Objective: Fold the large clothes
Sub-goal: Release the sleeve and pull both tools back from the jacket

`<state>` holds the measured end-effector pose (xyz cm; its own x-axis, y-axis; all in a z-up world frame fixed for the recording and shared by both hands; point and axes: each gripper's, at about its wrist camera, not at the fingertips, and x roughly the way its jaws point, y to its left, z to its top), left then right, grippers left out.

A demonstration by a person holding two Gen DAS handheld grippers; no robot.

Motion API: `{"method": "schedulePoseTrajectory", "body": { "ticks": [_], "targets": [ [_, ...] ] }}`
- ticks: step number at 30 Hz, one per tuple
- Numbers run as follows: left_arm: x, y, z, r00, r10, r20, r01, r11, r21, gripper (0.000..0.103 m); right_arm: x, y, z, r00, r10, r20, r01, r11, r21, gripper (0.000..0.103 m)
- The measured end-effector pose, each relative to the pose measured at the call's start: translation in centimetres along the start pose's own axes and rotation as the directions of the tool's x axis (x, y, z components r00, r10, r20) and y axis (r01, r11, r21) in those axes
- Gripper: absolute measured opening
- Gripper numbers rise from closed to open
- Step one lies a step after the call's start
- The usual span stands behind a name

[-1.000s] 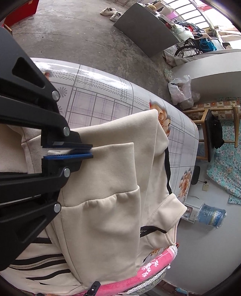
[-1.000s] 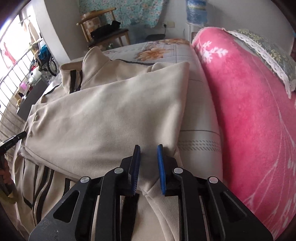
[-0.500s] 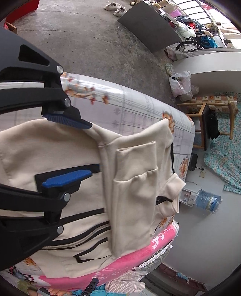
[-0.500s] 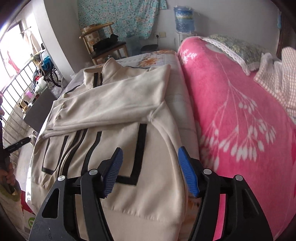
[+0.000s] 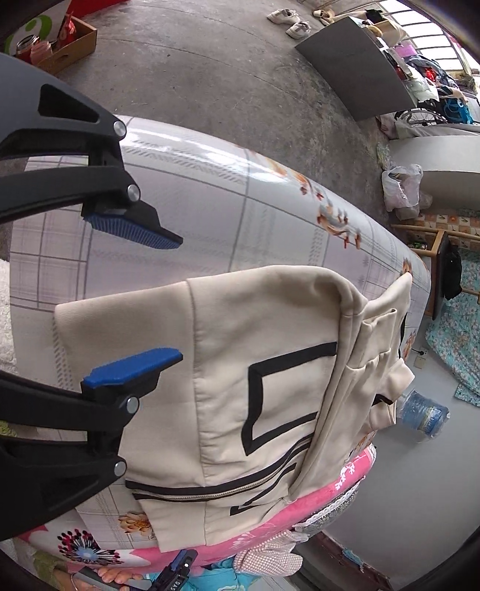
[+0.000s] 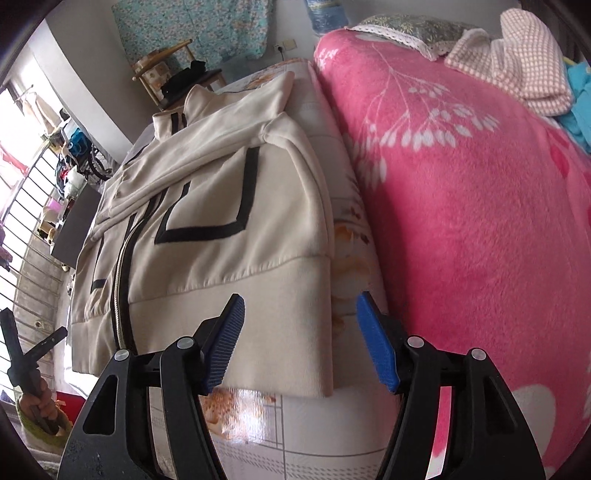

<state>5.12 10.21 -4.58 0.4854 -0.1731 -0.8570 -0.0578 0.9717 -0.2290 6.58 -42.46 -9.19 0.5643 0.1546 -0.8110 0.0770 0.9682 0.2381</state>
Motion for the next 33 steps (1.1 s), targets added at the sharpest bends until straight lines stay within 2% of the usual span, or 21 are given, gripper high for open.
{"method": "schedulePoseTrajectory", "body": {
  "ticks": [4,9,10,11,15,18,19,22,23,25,26,27,29,33],
  "targets": [
    [0.3,0.8,-1.6,0.998,-0.058,-0.017,0.057,0.996,-0.066,0.054,0.2,-0.4,-1.8,1.0,0.005,-0.029,-0.004,1.0,0.022,0.057],
    [-0.1,1.2,-2.8,0.996,-0.092,0.013,0.092,0.991,-0.101,0.053,-0.7,-0.8,-3.5,1.0,0.007,-0.025,-0.006,1.0,0.03,0.056],
    [-0.1,1.2,-2.8,0.995,-0.095,0.017,0.096,0.99,-0.104,0.052,-0.9,-0.8,-3.7,1.0,0.007,-0.025,-0.006,0.999,0.032,0.052],
    [-0.1,1.1,-3.0,0.995,-0.093,0.02,0.095,0.99,-0.105,0.051,-1.1,-0.9,-3.8,1.0,0.008,-0.022,-0.007,0.999,0.034,0.046],
    [0.1,1.0,-3.1,0.996,-0.086,0.035,0.09,0.99,-0.109,0.045,-1.5,-0.8,-3.0,1.0,0.005,0.018,-0.005,0.999,0.034,0.045],
    [0.2,1.0,-3.0,0.996,-0.082,0.043,0.087,0.99,-0.113,0.045,-0.7,-0.7,-2.2,0.999,-0.014,0.037,0.014,1.0,0.008,0.044],
    [0.2,0.9,-3.0,0.996,-0.077,0.045,0.081,0.99,-0.116,0.045,-0.2,-0.8,-2.1,0.999,-0.028,0.029,0.028,1.0,0.003,0.04],
    [0.2,0.8,-3.1,0.998,-0.05,0.049,0.056,0.991,-0.122,0.044,0.2,-0.9,-2.1,0.999,-0.028,0.033,0.028,1.0,0.002,0.036],
    [0.2,0.6,-3.1,0.998,-0.033,0.051,0.04,0.991,-0.124,0.043,0.1,-0.6,-2.3,0.999,-0.024,0.034,0.025,1.0,-0.008,0.029],
    [0.3,0.2,-3.2,0.998,0.004,0.056,0.003,0.993,-0.118,0.031,0.1,-0.1,-2.7,0.999,-0.028,0.032,0.029,0.999,-0.028,0.023],
    [0.5,0.1,-3.3,0.999,0.004,0.055,0.002,0.993,-0.115,0.017,0.2,0.2,-2.9,0.997,-0.06,0.037,0.062,0.997,-0.047,0.014],
    [0.6,0.0,-3.4,0.998,-0.001,0.055,0.007,0.993,-0.114,0.012,0.2,0.5,-3.0,0.996,-0.082,0.041,0.084,0.994,-0.064,0.01],
    [0.3,-0.3,-3.4,0.997,0.021,0.07,-0.015,0.997,-0.082,0.006,-0.3,0.8,-3.1,0.996,-0.07,0.048,0.073,0.995,-0.07,0.004],
    [-2.5,-0.5,-3.0,0.991,0.017,0.132,-0.013,0.999,-0.034,0.004,-3.5,1.2,-3.1,0.993,-0.037,0.111,0.045,0.996,-0.072,0.002]
  ]
}}
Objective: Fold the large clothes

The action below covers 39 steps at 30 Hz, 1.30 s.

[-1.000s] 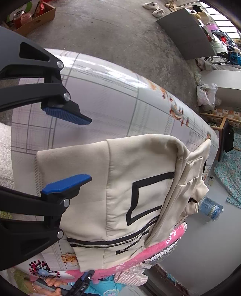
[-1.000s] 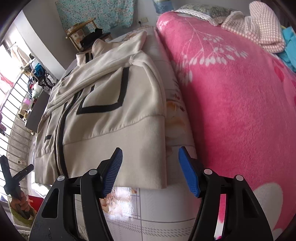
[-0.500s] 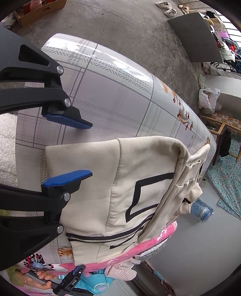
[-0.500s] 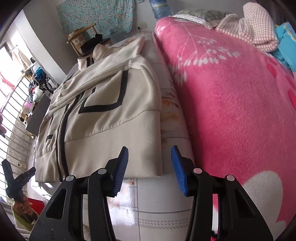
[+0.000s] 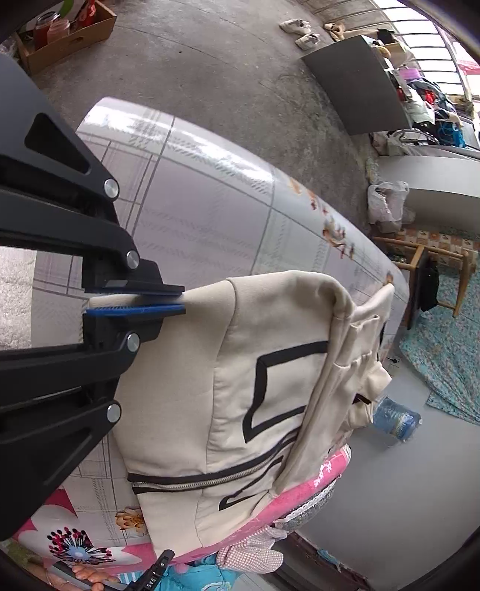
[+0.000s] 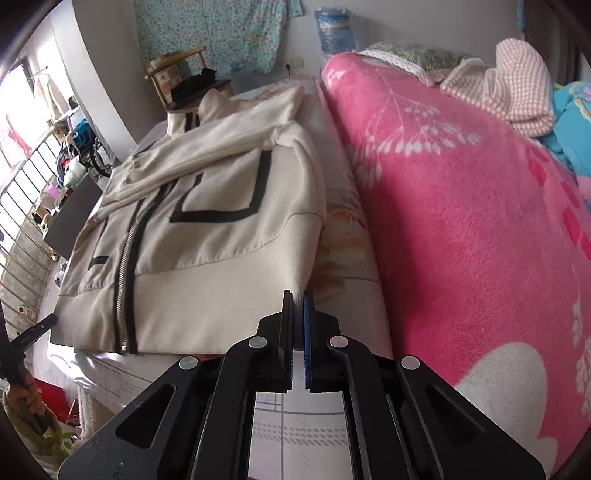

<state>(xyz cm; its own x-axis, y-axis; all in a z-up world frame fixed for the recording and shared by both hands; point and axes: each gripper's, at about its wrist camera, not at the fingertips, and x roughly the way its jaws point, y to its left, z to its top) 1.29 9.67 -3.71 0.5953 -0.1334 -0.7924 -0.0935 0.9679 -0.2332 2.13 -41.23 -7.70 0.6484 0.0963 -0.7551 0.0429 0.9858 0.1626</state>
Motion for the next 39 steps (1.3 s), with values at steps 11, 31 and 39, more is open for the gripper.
{"method": "schedulePoseTrajectory", "body": {
  "ticks": [11,31,39],
  "targets": [
    [-4.0,3.1,-1.9,0.998,0.039,-0.047,-0.036,0.998,0.06,0.005,-5.2,-0.4,-5.5,0.99,0.135,-0.048,-0.13,0.987,0.089,0.003],
    [-2.0,4.4,-4.9,0.984,-0.045,-0.169,0.037,0.998,-0.05,0.021,-1.6,-0.6,-8.0,0.974,0.152,-0.17,-0.133,0.984,0.117,0.048],
    [-1.1,4.5,-5.4,0.98,-0.034,-0.195,0.021,0.998,-0.065,0.028,-1.4,-0.4,-8.0,0.97,0.163,-0.182,-0.144,0.983,0.115,0.053]
  ]
}}
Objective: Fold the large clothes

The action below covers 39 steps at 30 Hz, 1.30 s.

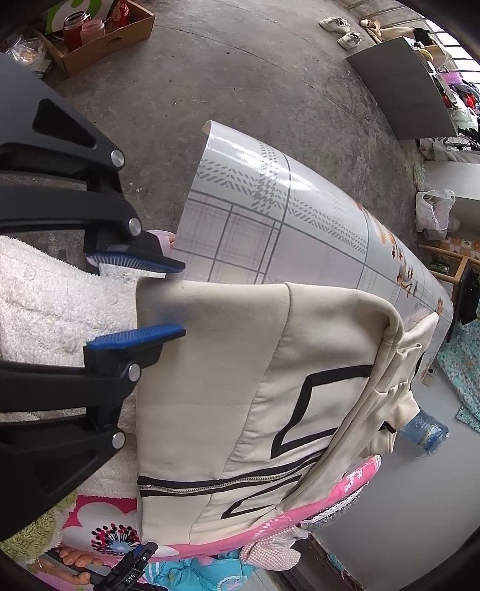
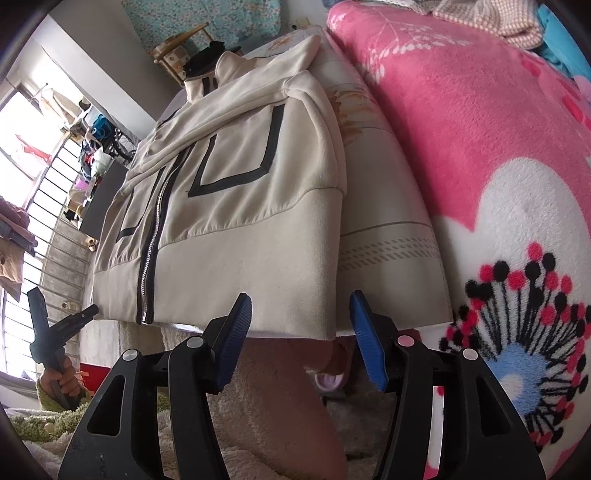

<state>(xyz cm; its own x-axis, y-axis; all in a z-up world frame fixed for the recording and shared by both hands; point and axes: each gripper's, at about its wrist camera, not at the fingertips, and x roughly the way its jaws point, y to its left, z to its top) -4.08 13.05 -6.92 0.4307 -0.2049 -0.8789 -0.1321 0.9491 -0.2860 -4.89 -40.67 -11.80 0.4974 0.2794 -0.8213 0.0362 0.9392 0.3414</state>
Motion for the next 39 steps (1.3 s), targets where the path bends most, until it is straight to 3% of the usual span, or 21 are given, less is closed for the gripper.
{"method": "schedulePoseTrajectory", "body": {
  "ticks": [15,19,23,26,34,39],
  "targets": [
    [0.4,0.2,0.0,1.0,-0.007,0.009,0.008,1.0,-0.022,0.03,0.5,0.6,-0.3,1.0,0.012,-0.009,-0.012,1.0,-0.019,0.053],
    [-0.2,-0.3,-0.2,0.999,0.0,0.036,0.0,1.0,0.003,0.029,0.6,0.6,-0.3,1.0,-0.003,-0.014,0.003,1.0,-0.019,0.041],
    [-0.7,-0.9,-0.4,0.997,0.044,0.059,-0.047,0.998,0.051,0.014,0.5,0.5,-0.5,0.999,-0.031,-0.015,0.031,0.999,-0.018,0.023],
    [-1.8,-1.6,-0.4,0.995,0.049,0.092,-0.057,0.995,0.084,0.008,0.5,0.2,-0.7,0.999,-0.043,-0.016,0.042,0.999,-0.014,0.009],
    [-4.3,-4.6,0.9,0.978,0.09,0.189,-0.123,0.978,0.17,0.006,-0.6,0.4,-0.2,1.0,-0.002,0.024,0.001,1.0,0.01,0.004],
    [-3.8,-6.6,1.7,0.966,0.147,0.213,-0.195,0.954,0.229,0.006,-0.8,0.5,0.3,0.999,0.008,0.031,-0.008,1.0,0.021,0.004]
  ]
}}
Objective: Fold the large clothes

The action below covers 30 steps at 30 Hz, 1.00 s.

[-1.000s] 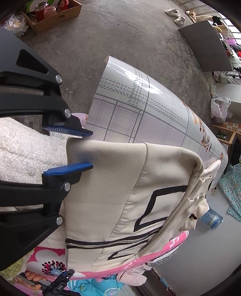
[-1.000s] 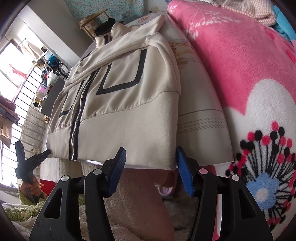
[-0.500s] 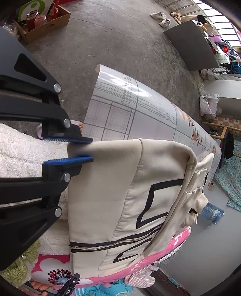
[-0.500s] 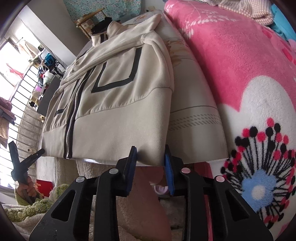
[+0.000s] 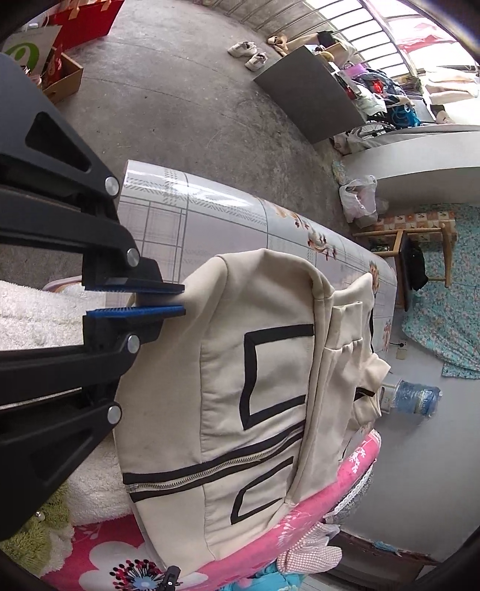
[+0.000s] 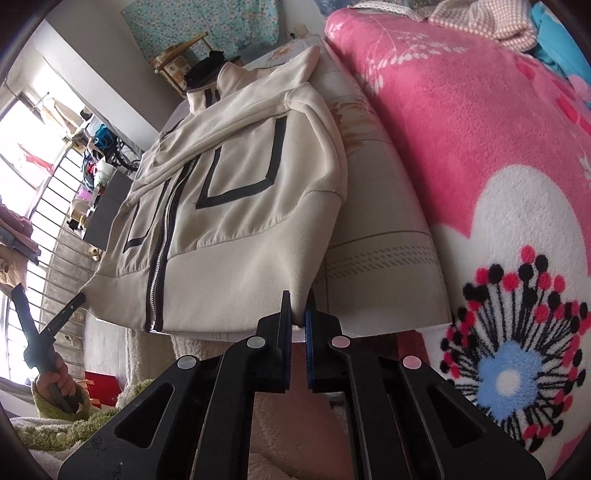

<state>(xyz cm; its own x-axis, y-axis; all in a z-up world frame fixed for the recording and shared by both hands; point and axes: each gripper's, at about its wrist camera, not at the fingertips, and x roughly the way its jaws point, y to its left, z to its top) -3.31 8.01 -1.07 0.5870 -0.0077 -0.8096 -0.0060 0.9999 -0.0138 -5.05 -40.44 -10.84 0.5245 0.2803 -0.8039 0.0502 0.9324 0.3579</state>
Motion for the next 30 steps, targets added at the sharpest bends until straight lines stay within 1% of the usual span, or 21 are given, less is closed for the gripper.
{"method": "schedulePoseTrajectory", "body": {
  "ticks": [4,6,9,13,16,19,21,22,23,25,30],
  "targets": [
    [0.6,-0.6,0.4,1.0,0.029,-0.012,-0.028,0.999,0.025,0.006,1.0,-0.2,0.1,0.999,-0.029,-0.036,0.029,1.0,0.01,0.005],
    [0.8,-0.7,0.5,0.999,0.036,-0.018,-0.035,0.999,0.027,0.006,1.3,-0.4,-0.1,0.998,-0.034,-0.055,0.035,0.999,0.015,0.009],
    [0.9,-0.8,0.5,0.999,0.046,-0.022,-0.045,0.998,0.032,0.006,1.4,-0.7,-0.1,0.997,-0.029,-0.072,0.031,0.999,0.022,0.012],
    [1.1,-0.9,0.5,0.998,0.058,-0.026,-0.057,0.998,0.04,0.006,1.6,-0.5,0.3,0.995,-0.03,-0.098,0.031,0.999,0.007,0.021],
    [1.2,-0.9,0.5,0.998,0.062,-0.028,-0.061,0.997,0.043,0.006,2.0,-0.2,0.5,0.992,-0.044,-0.119,0.043,0.999,-0.006,0.023],
    [1.2,-1.0,0.5,0.998,0.065,-0.027,-0.064,0.997,0.047,0.006,2.3,-0.2,0.7,0.99,-0.052,-0.133,0.051,0.999,-0.011,0.022],
    [1.1,-1.0,0.5,0.997,0.068,-0.025,-0.066,0.997,0.051,0.006,2.4,-0.1,0.8,0.989,-0.06,-0.136,0.058,0.998,-0.017,0.02],
    [1.1,-1.0,0.5,0.997,0.067,-0.024,-0.065,0.997,0.05,0.006,2.4,-0.1,0.8,0.989,-0.066,-0.135,0.064,0.998,-0.021,0.016],
    [1.1,-1.1,0.5,0.997,0.068,-0.022,-0.067,0.996,0.051,0.006,2.4,-0.1,0.9,0.988,-0.075,-0.132,0.072,0.997,-0.024,0.01],
    [1.1,-1.2,0.6,0.997,0.073,-0.019,-0.072,0.996,0.055,0.006,2.5,-0.1,0.9,0.989,-0.077,-0.128,0.074,0.997,-0.025,0.007],
    [1.0,-1.4,0.6,0.996,0.088,-0.015,-0.087,0.993,0.074,0.006,2.1,0.3,0.9,0.992,-0.079,-0.102,0.076,0.997,-0.032,0.004]
  ]
}}
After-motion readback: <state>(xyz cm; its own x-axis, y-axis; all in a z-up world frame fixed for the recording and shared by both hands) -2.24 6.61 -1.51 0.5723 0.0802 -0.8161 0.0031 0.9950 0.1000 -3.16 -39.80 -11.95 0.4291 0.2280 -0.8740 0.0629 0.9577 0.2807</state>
